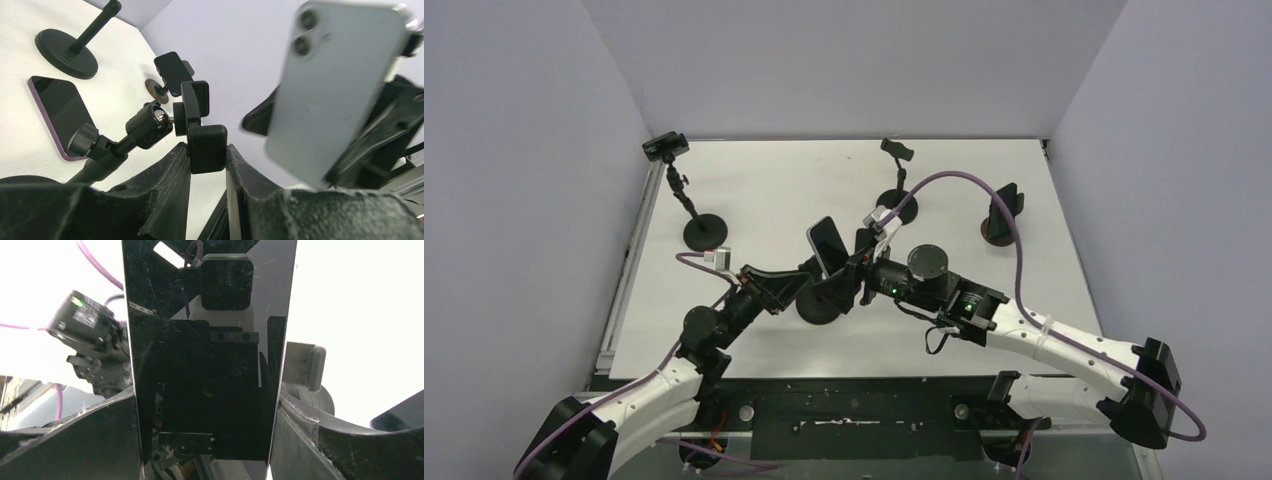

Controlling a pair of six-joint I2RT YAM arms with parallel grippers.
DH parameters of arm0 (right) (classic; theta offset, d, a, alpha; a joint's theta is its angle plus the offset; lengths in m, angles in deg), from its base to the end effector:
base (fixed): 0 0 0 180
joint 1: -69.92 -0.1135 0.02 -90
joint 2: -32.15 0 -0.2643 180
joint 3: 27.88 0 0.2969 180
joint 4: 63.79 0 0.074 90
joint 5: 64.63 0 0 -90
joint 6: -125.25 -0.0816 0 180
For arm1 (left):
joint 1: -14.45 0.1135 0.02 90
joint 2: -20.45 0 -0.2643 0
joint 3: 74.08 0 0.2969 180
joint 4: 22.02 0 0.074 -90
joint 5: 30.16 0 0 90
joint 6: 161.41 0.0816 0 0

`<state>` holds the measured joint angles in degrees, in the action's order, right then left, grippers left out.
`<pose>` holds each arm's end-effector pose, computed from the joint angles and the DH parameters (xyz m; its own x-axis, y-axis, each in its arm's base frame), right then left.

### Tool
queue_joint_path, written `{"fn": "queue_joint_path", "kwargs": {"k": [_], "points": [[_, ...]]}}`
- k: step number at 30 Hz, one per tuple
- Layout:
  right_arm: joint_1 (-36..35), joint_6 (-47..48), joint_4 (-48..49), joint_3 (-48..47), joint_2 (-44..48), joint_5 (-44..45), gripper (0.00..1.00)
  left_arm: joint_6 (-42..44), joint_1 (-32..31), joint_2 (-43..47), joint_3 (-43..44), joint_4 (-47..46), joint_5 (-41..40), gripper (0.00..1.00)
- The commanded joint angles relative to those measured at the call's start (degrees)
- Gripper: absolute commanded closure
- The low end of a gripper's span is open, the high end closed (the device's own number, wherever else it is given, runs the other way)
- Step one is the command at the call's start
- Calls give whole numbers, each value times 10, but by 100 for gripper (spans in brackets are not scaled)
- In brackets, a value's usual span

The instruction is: Remove the phone from the phone stand

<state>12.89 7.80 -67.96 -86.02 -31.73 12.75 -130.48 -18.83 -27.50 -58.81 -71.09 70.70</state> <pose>0.1757 0.3037 0.2947 -0.5145 0.0334 -0.8568 -0.7873 0.3776 0.4875 0.1928 -0.1450 0.1929 -0.4706 -0.6988 -0.5387 0.5570 0.2382 -0.7956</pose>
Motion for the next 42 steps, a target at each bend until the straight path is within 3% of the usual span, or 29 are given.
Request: {"fn": "queue_joint_path", "kwargs": {"k": [1, 6, 10, 15, 17, 25, 31, 39, 42], "points": [[0, 33, -38, -66, 56, 72, 100, 24, 5, 24, 22, 50, -7, 88], [19, 13, -180, -76, 50, 265, 100, 27, 5, 59, 33, 97, -5, 70], [81, -25, -195, -33, 48, 265, 100, 41, 5, 99, 50, 157, -5, 58], [135, -42, -189, 21, 49, 249, 100, 61, 5, 155, 70, 228, -13, 10], [158, -48, -195, 35, 40, 246, 100, 77, 6, 176, 84, 265, -17, 3], [267, -55, -168, 72, -57, 171, 100, 198, 6, 261, 149, 407, -89, 2], [276, -42, -141, 39, -161, 155, 100, 285, 6, 285, 178, 476, -139, 2], [287, -32, -145, -24, -281, 146, 100, 297, 5, 306, 166, 484, -143, 3], [289, -29, -158, -47, -309, 148, 95, 302, 5, 305, 169, 491, -146, 3]]}}
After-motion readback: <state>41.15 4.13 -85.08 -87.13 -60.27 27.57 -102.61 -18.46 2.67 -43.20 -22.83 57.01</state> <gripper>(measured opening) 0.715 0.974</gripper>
